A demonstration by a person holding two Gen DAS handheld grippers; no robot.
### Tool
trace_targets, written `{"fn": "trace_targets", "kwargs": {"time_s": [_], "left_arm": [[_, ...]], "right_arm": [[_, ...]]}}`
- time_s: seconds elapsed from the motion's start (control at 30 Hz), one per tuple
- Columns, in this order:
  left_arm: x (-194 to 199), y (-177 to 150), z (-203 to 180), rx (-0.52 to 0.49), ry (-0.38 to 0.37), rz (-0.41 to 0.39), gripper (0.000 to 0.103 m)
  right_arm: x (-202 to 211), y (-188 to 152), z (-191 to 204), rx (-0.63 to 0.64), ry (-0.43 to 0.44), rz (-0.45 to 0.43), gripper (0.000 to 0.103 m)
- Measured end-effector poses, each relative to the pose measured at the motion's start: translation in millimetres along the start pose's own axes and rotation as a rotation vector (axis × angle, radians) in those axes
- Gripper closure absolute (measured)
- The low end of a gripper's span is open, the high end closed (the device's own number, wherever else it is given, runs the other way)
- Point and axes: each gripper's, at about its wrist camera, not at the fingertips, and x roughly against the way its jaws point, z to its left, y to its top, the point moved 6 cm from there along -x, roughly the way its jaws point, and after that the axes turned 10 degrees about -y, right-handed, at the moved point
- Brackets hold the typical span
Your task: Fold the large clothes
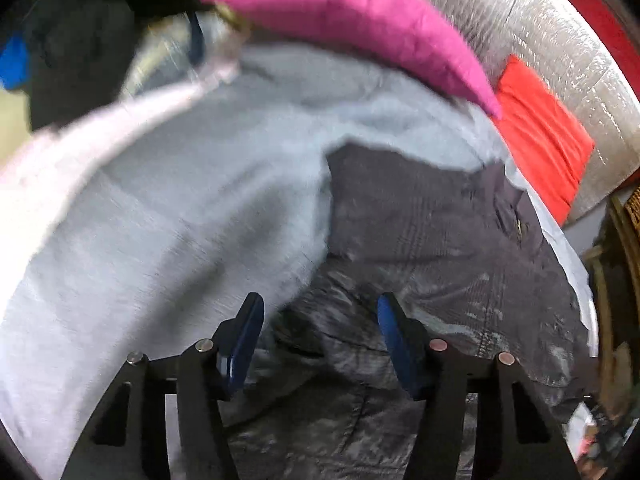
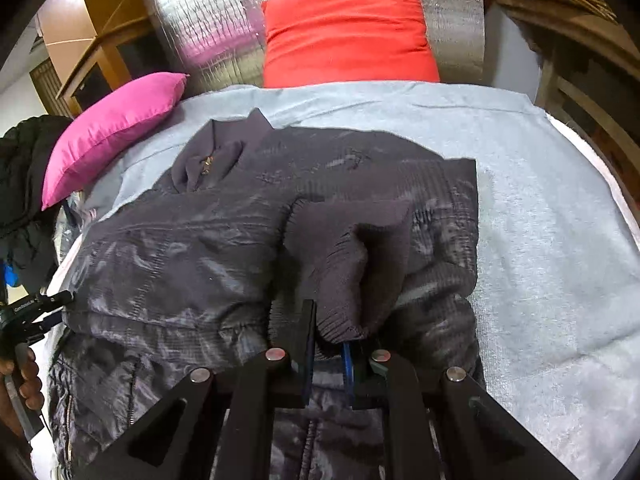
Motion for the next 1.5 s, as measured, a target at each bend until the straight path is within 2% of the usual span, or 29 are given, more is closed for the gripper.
{"fn": "trace_targets", "kwargs": {"time_s": [0.07,0.17,0.27,0.37,0.43,0.53,0.7,0.83,0.87,0.9,0.93,0.97,1.03,1.13,1.2,1.27,1.33,1.43,1.5], "left_arm": [[21,5,-8,-0.039,0.026,-0.093,0.037],[24,10,-38,-0.157,0.025,-0.148,0.033],[1,0,-71,-0.299,0.031,-0.121,0.032],[-33,-12,-84,-0.403,0.093,-0.076,0.032],[-65,-26,-77,-0.437,0.137,0.022,0.031],[-72,-33,-72,-0.481,0.173,-0.049,0.024],[-78,-37,-70,-0.488,0.177,-0.053,0.02],[-64,-34,-72,-0.502,0.179,-0.068,0.02],[-55,-33,-73,-0.496,0.172,-0.083,0.02],[-46,-32,-75,-0.49,0.162,-0.109,0.02],[-37,-30,-77,-0.482,0.154,-0.139,0.019],[-28,-28,-81,-0.474,0.142,-0.172,0.019],[-19,-26,-91,-0.469,0.116,-0.21,0.016],[-19,-30,-117,-0.505,0.067,-0.216,0.016],[-33,-38,-130,-0.552,0.072,-0.188,0.016],[-56,-49,-133,-0.573,0.093,-0.121,0.016],[-83,-64,-126,-0.571,0.111,-0.017,0.016],[-91,-68,-118,-0.566,0.118,-0.044,0.006],[-94,-67,-118,-0.558,0.115,-0.035,0.003]], "right_arm": [[8,2,0,0.006,0.007,-0.018,0.091],[0,-2,-1,0.012,-0.016,0.01,0.091],[-22,-13,-5,-0.02,-0.005,0.075,0.088],[-21,-13,-8,-0.038,0.016,0.064,0.088],[-20,-13,-10,-0.033,0.023,0.071,0.087],[-19,-16,-16,-0.048,0.056,0.086,0.082],[-14,-21,-34,-0.134,0.109,0.104,0.077],[2,-23,-44,-0.156,0.052,0.097,0.073],[11,-21,-48,-0.153,0.005,0.077,0.065],[20,-19,-51,-0.154,-0.027,0.054,0.045],[30,-14,-55,-0.162,-0.056,0.017,0.036],[41,-9,-56,-0.168,-0.076,-0.029,0.031],[58,1,-47,-0.17,-0.073,-0.102,0.032],[63,15,-19,-0.137,0.018,-0.143,0.029],[51,20,3,-0.085,0.056,-0.137,0.029],[30,20,18,-0.061,0.084,-0.104,0.029],[0,17,22,-0.061,0.069,-0.055,0.029],[-39,0,9,-0.063,0.019,0.033,0.029],[-40,-3,8,-0.025,-0.003,-0.008,0.029]]}}
